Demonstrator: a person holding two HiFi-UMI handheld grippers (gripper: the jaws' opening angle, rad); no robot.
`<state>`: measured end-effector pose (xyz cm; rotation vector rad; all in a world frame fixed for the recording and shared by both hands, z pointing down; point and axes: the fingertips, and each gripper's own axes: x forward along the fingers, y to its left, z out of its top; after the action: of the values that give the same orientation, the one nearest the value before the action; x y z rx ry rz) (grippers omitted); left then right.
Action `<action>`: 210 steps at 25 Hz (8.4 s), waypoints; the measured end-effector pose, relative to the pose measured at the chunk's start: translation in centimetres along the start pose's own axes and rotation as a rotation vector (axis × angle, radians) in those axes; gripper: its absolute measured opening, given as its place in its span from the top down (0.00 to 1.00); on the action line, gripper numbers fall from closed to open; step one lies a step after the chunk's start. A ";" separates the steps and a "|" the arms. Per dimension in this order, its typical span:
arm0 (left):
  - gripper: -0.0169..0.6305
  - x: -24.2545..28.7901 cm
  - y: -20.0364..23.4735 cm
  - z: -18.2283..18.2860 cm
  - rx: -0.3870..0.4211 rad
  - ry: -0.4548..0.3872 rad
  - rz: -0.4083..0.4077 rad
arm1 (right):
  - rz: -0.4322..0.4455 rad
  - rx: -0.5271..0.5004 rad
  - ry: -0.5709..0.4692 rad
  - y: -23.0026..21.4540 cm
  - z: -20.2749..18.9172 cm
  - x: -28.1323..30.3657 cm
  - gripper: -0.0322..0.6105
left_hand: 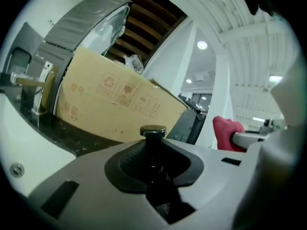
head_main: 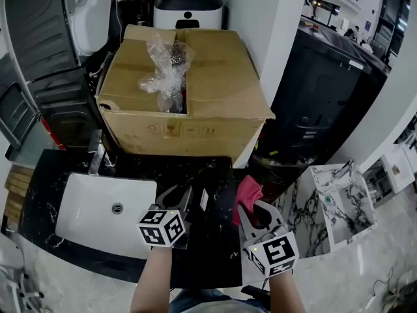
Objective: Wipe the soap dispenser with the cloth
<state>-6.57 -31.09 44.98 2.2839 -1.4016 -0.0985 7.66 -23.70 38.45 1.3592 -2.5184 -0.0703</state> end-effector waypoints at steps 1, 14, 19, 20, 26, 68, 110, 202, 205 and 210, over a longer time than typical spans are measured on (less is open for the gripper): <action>0.83 -0.6 -0.1 0.0 -0.056 -0.008 -0.005 | 0.008 0.011 -0.006 0.1 0.1 -0.2 0.87; 0.83 -5.9 -1.7 -3.5 -0.207 -0.081 0.041 | 0.227 0.311 0.081 5.1 -4.7 1.0 0.87; 0.83 -6.6 -1.6 -3.8 -0.184 -0.089 0.059 | 0.340 0.393 0.070 8.1 -4.5 1.7 0.87; 0.83 -6.6 -1.6 -3.9 -0.183 -0.090 0.065 | 0.355 0.395 0.073 8.6 -4.4 1.9 0.87; 0.83 -6.7 -1.7 -4.0 -0.166 -0.080 0.069 | 0.383 0.380 0.106 10.4 -5.2 2.9 0.87; 0.82 -7.8 1.5 -4.4 -0.330 -0.085 0.043 | 0.391 0.539 0.217 7.7 -5.7 8.5 0.87; 0.82 -8.0 -2.9 -5.1 0.788 0.624 -0.708 | 0.150 0.654 0.327 3.8 -12.1 2.2 0.87; 0.82 -11.5 0.8 -4.1 -0.173 -0.101 0.057 | 0.470 0.558 0.198 11.6 -2.7 5.8 0.87; 0.82 -11.5 0.6 -4.1 -0.162 -0.091 0.048 | 0.442 0.491 0.231 12.6 -3.0 7.2 0.87; 0.82 -11.5 0.7 -4.1 -0.162 -0.082 0.034 | 0.363 0.483 0.249 12.0 -4.2 8.0 0.87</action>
<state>-11.52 -20.09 46.92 2.1437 -1.4181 -0.2870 -5.12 -23.23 46.29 0.9468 -2.6069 0.7719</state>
